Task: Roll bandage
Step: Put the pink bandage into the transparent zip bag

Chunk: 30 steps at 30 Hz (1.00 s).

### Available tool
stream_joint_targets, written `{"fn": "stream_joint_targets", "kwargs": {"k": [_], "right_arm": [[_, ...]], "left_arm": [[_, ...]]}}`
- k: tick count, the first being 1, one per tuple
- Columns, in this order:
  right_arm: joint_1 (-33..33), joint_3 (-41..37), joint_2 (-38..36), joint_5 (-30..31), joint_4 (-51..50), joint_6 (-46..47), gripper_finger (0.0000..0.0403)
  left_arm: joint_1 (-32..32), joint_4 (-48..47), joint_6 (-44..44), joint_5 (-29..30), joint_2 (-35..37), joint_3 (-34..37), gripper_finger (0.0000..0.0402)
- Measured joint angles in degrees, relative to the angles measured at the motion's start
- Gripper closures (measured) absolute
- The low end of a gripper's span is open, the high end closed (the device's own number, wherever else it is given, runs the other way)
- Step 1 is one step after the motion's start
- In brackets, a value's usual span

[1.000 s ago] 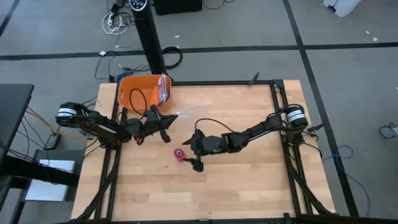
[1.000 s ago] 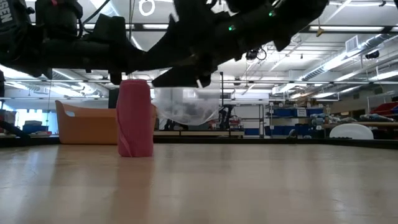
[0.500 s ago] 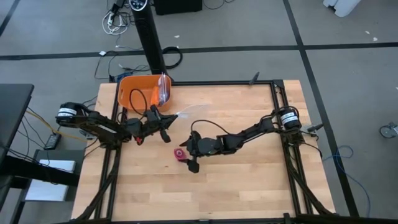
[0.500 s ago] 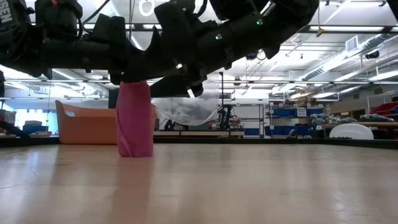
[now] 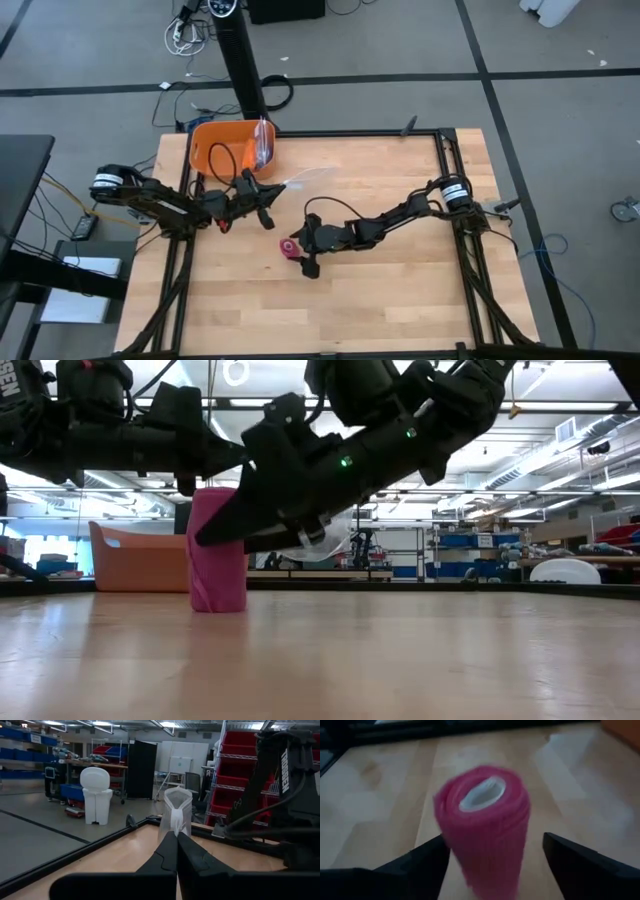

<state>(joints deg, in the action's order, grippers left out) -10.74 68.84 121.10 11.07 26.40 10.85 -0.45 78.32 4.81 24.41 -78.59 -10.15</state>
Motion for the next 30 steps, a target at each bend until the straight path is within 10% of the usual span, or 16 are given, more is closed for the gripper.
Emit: {"fn": "stream_joint_targets", "kwargs": {"k": [11, 30], "right_arm": [[-0.56, -0.04, -1.96, 2.11, -0.16, -2.52, 0.0336], [2.28, 0.02, -39.42, 9.99, -21.49, -31.63, 0.034]], "left_arm": [[0.0, -0.35, -0.3, -0.23, 0.0, 0.0, 0.0401], [0.09, -1.97, -1.63, -10.16, 0.0, -0.24, 0.0401]]}}
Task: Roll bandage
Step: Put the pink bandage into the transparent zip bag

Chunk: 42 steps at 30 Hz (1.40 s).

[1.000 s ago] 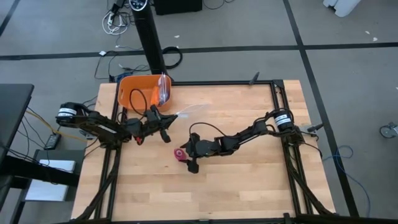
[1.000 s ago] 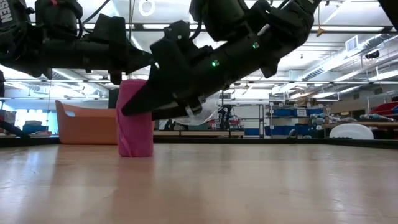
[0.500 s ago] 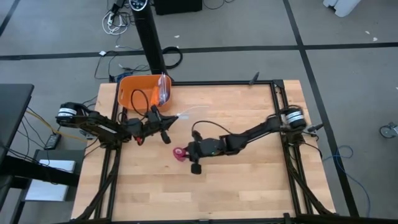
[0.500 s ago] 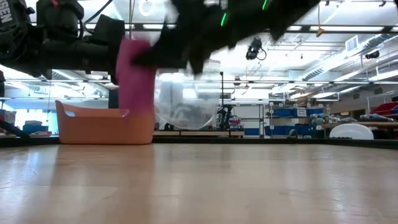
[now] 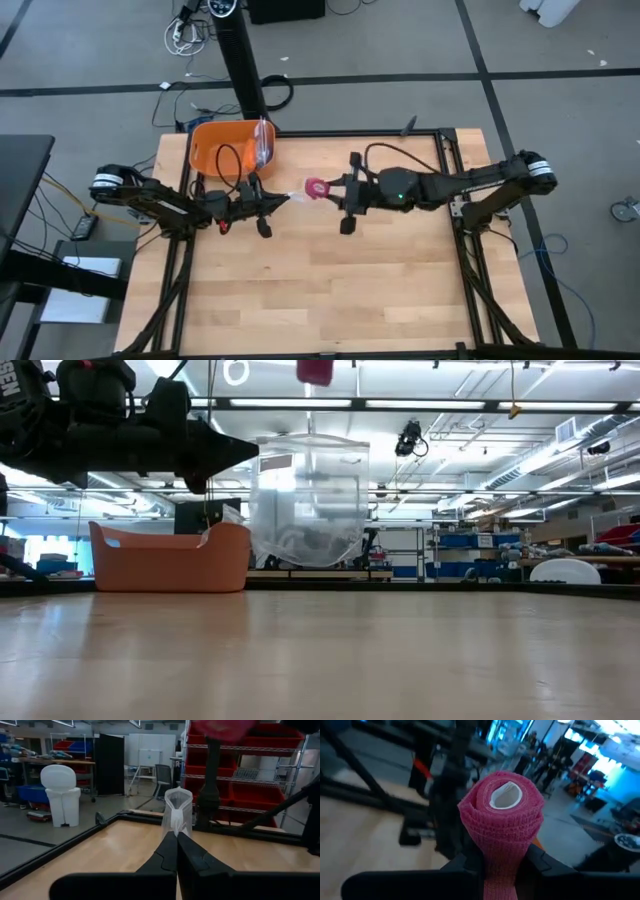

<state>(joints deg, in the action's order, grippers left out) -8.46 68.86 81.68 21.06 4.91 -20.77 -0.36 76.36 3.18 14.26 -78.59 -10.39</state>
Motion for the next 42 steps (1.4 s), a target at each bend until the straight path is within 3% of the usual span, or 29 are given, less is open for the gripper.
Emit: {"fn": "stream_joint_targets", "kwargs": {"k": [11, 26, 42], "right_arm": [[4.21, -0.09, 6.25, 0.19, -3.34, -3.07, 0.0341], [6.73, -0.07, 7.27, -2.01, -10.49, 0.08, 0.0342], [10.31, -0.07, 7.27, -17.63, -15.11, 3.98, 0.0342]], "left_arm": [[0.02, -0.26, -0.13, -1.29, -0.04, -1.27, 0.0401], [0.07, 0.46, -0.16, -1.3, -0.04, -1.29, 0.0401], [0.11, -0.49, -0.52, -7.53, -0.04, -4.96, 0.0401]]}}
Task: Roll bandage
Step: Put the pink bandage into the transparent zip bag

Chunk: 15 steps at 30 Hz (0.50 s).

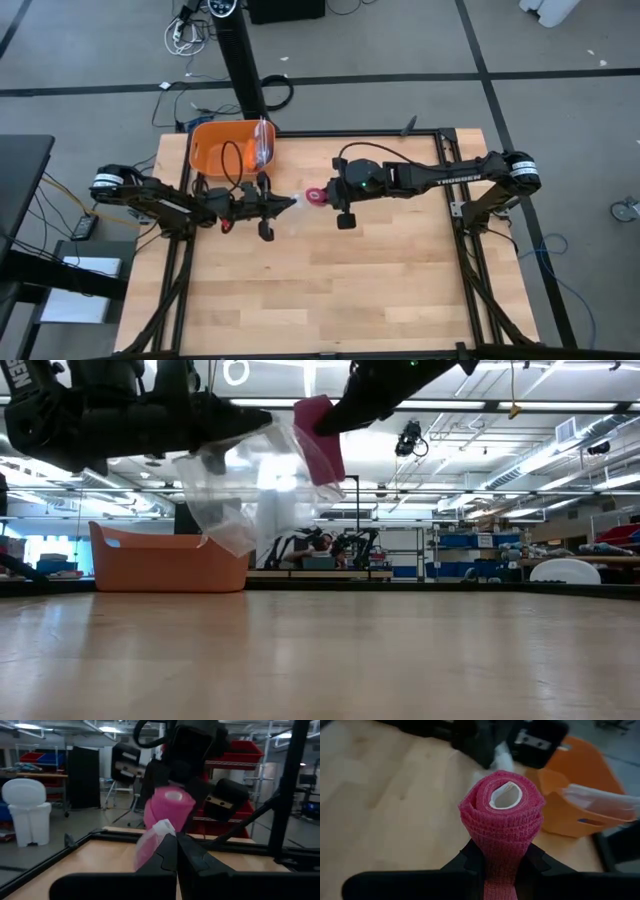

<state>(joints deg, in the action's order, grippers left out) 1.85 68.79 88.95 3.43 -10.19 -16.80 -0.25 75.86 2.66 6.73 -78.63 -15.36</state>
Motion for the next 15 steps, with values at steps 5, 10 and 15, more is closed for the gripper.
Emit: {"fn": "stream_joint_targets", "kwargs": {"k": [5, 10, 15], "right_arm": [[0.06, 0.0, 0.0, -4.08, -0.54, 2.94, 0.0342], [0.83, 0.0, 0.0, -2.32, -1.53, 9.27, 0.0342], [2.46, 0.06, -0.02, -3.55, -2.09, 13.39, 0.0342]], "left_arm": [[0.0, -1.18, -0.89, -1.23, 0.0, -1.92, 0.0401], [0.0, -1.33, -0.91, -4.42, 0.0, -3.32, 0.0401], [0.18, -1.59, -0.92, -5.46, 0.0, -3.74, 0.0401]]}}
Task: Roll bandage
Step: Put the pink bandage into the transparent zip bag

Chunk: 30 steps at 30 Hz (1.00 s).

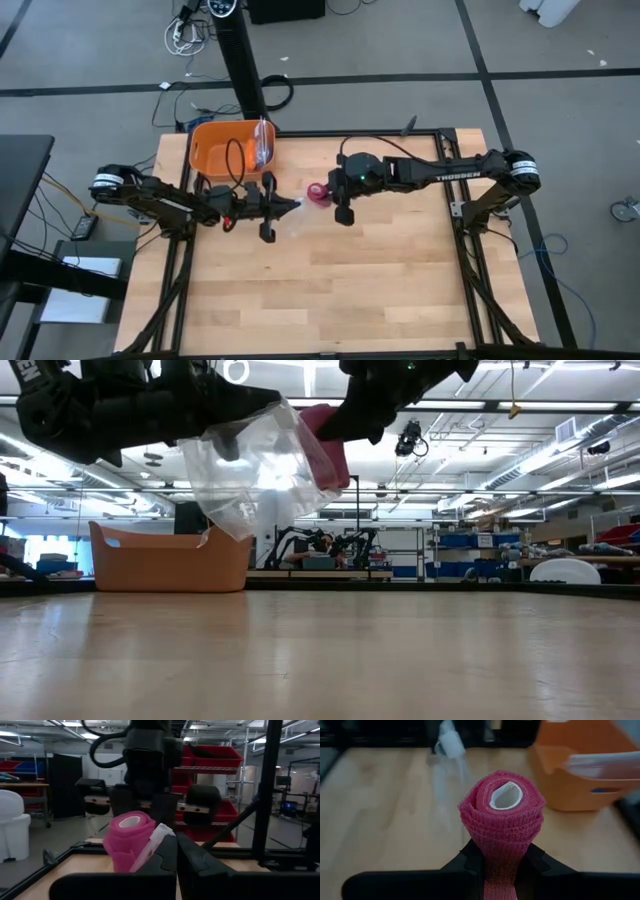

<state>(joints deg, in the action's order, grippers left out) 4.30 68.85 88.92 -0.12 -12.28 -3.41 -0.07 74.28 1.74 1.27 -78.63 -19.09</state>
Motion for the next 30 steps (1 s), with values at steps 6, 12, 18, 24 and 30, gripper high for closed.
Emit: {"fn": "stream_joint_targets", "kwargs": {"k": [6, 12, 18, 24, 30], "right_arm": [[0.3, -0.01, 0.0, -9.41, -1.49, 0.73, 0.0342], [0.01, -0.01, 0.0, -11.63, -1.98, 1.38, 0.0342], [-0.07, -0.01, 0.0, -13.28, -2.51, 2.81, 0.0342], [-0.08, -0.01, -0.04, -12.59, -5.0, 4.72, 0.0342], [0.6, 0.05, -0.07, -13.1, -5.58, 5.93, 0.0342]], "left_arm": [[0.1, -0.5, 0.0, -0.37, 0.0, 0.0, 0.0401], [0.13, -0.92, 0.01, 1.01, 0.0, -0.27, 0.0401], [0.08, -8.23, -0.31, -0.79, 0.0, -5.41, 0.0401], [1.13, -13.97, -3.88, -2.65, 0.0, -9.07, 0.0401], [2.11, -13.96, -4.5, -3.49, -0.04, -9.51, 0.0401]]}}
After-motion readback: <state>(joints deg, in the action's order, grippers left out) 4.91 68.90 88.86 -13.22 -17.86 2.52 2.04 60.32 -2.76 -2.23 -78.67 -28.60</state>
